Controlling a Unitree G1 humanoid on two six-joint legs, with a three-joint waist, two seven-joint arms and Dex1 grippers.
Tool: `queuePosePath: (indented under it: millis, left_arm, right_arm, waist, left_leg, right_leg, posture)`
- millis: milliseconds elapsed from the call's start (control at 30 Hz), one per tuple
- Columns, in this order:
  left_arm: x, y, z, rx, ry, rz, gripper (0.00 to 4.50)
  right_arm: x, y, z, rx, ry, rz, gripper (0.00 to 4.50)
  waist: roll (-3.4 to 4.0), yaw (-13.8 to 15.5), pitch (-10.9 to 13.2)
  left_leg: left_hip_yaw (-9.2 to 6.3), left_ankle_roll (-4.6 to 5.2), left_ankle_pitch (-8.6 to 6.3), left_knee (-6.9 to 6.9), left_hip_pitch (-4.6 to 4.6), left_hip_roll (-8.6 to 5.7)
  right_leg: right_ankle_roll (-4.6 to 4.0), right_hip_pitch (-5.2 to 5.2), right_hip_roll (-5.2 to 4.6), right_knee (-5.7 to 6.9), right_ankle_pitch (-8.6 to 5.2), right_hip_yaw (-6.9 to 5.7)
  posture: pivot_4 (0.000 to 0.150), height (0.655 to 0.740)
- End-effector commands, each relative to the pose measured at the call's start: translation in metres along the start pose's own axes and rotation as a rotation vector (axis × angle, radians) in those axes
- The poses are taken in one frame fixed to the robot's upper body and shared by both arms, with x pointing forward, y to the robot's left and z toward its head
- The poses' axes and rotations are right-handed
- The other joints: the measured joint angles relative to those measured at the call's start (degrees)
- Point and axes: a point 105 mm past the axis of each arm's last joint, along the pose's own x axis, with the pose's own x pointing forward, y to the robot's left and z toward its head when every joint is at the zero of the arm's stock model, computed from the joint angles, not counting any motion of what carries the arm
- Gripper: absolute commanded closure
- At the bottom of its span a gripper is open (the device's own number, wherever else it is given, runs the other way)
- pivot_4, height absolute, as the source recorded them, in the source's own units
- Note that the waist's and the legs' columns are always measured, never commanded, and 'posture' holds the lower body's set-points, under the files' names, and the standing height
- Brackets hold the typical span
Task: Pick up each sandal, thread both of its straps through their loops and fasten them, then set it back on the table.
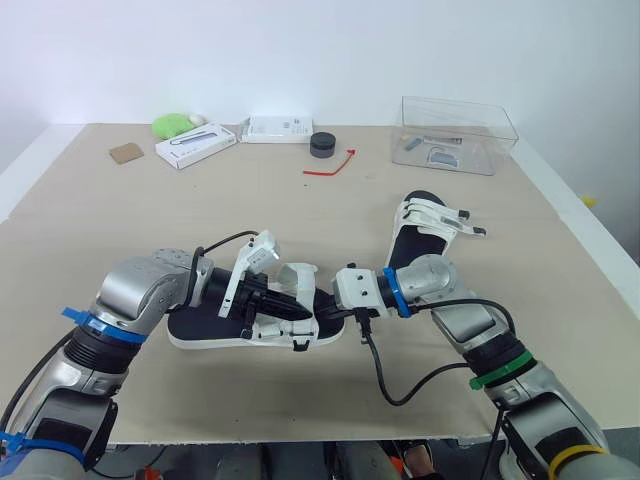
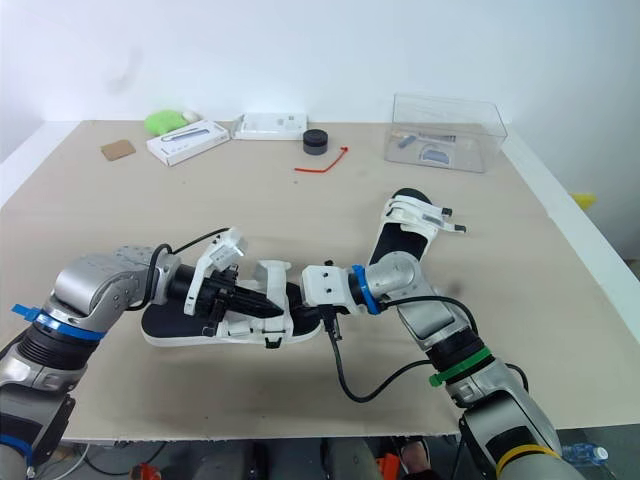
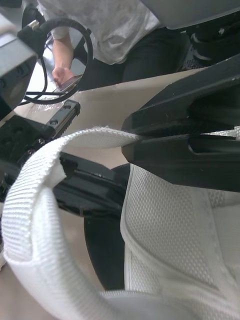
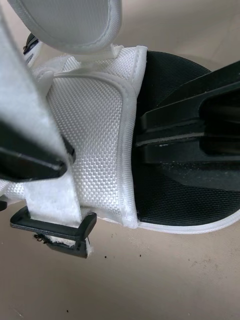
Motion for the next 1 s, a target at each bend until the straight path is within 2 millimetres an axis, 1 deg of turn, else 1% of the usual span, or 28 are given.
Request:
queuePosePath:
  millis: [33, 167, 300, 400, 467, 500, 633, 767, 867, 900, 967, 1000]
  left_arm:
    - [0.003, -0.011, -0.003, 0.011, 0.022, -0.042, 4.37]
    - [0.003, -0.013, -0.005, 0.012, 0.029, -0.04, 4.37]
    - [-0.006, -0.015, -0.001, 0.005, 0.036, -0.034, 4.37]
    - [-0.01, -0.023, 0.001, 0.028, 0.049, -0.052, 3.63]
    - [-0.015, -0.03, 0.002, 0.058, 0.076, -0.063, 2.79]
    - [-0.019, -0.033, 0.002, 0.073, 0.089, -0.058, 2.55]
    - [-0.036, -0.036, 0.01, 0.118, 0.098, -0.016, 2.55]
    - [-0.058, -0.043, 0.029, 0.137, 0.049, 0.02, 2.55]
    - [-0.071, -0.053, 0.043, 0.11, -0.011, 0.006, 2.55]
    - [-0.075, -0.06, 0.046, 0.084, -0.031, -0.016, 2.55]
    - [-0.083, -0.084, 0.042, -0.013, -0.048, -0.122, 2.55]
    - [-0.084, -0.098, 0.032, -0.09, -0.041, -0.189, 2.55]
  right_arm:
    - [-0.002, 0.002, -0.021, 0.049, 0.086, -0.001, 4.5]
    - [-0.001, 0.003, -0.021, 0.047, 0.086, 0.003, 4.5]
    - [-0.001, 0.003, -0.021, 0.044, 0.086, 0.006, 4.5]
    - [-0.001, 0.003, -0.021, 0.041, 0.087, 0.009, 4.5]
    - [-0.001, 0.003, -0.021, 0.038, 0.087, 0.012, 4.5]
    - [-0.001, 0.003, -0.021, 0.037, 0.086, 0.014, 4.5]
    - [-0.001, 0.004, -0.022, 0.034, 0.088, 0.02, 4.5]
    - [-0.001, 0.004, -0.023, 0.032, 0.09, 0.028, 4.5]
    - [-0.001, 0.004, -0.023, 0.03, 0.091, 0.032, 4.5]
    - [-0.001, 0.005, -0.023, 0.029, 0.092, 0.033, 4.5]
    - [-0.002, 0.005, -0.023, 0.028, 0.092, 0.037, 4.5]
    - [-0.001, 0.005, -0.023, 0.028, 0.091, 0.038, 4.5]
  waist:
    - [0.0, 0.0, 0.0]
    - [0.0, 0.0, 0.0]
    - [0.0, 0.0, 0.0]
    - [0.0, -0.02, 0.0]
    - [0.0, -0.01, 0.0]
    - [0.01, -0.02, 0.01]
    - [0.01, -0.01, 0.01]
    - [0.0, -0.01, 0.01]
    - [0.0, -0.02, 0.02]
    - [0.0, -0.02, 0.02]
    - [0.01, -0.12, 0.03]
    - [0.03, -0.23, 0.04]
  left_leg:
    - [0.0, 0.0, 0.0, 0.0, 0.0, 0.0]
    - [0.0, 0.0, 0.0, 0.01, 0.0, 0.0]
    - [0.0, 0.0, 0.0, 0.01, 0.0, 0.0]
    - [0.0, 0.0, 0.0, 0.01, 0.0, 0.03]
    - [-0.02, 0.0, 0.0, 0.01, 0.01, 0.04]
    - [-0.01, 0.0, 0.0, 0.01, 0.0, 0.05]
    - [0.0, 0.0, 0.0, 0.01, 0.01, 0.05]
    - [0.03, -0.01, 0.01, 0.02, 0.02, 0.04]
    - [0.03, -0.01, 0.01, 0.02, 0.02, 0.04]
    - [0.02, -0.01, 0.01, 0.02, 0.02, 0.04]
    - [0.06, -0.01, 0.0, 0.02, 0.01, 0.05]
    - [0.09, 0.0, 0.0, 0.01, 0.0, 0.06]
  right_leg:
    - [0.0, 0.0, 0.0, 0.0, 0.0, 0.0]
    - [0.0, 0.01, 0.0, 0.0, 0.0, 0.0]
    - [0.0, 0.0, 0.01, 0.0, 0.0, 0.0]
    - [0.0, -0.01, 0.04, 0.01, 0.01, 0.0]
    - [-0.03, 0.0, 0.05, 0.01, -0.01, -0.01]
    - [-0.06, -0.01, 0.05, 0.01, -0.02, -0.01]
    - [-0.13, -0.01, 0.05, 0.01, -0.07, -0.01]
    - [-0.14, -0.01, 0.05, 0.01, -0.08, 0.0]
    - [-0.14, -0.01, 0.05, 0.01, -0.09, -0.02]
    - [-0.14, -0.01, 0.05, 0.01, -0.09, -0.03]
    - [-0.12, -0.04, 0.06, 0.01, -0.09, -0.03]
    - [-0.11, -0.07, 0.06, 0.01, -0.09, -0.03]
  posture:
    - [0.15, 0.74]
    - [0.15, 0.74]
    - [0.15, 0.74]
    - [0.15, 0.74]
    - [0.15, 0.74]
    - [0.15, 0.74]
    - [0.15, 0.74]
    - [0.15, 0.74]
    - [0.15, 0.74]
    - [0.15, 0.74]
    - [0.15, 0.74]
    - [0.15, 0.74]
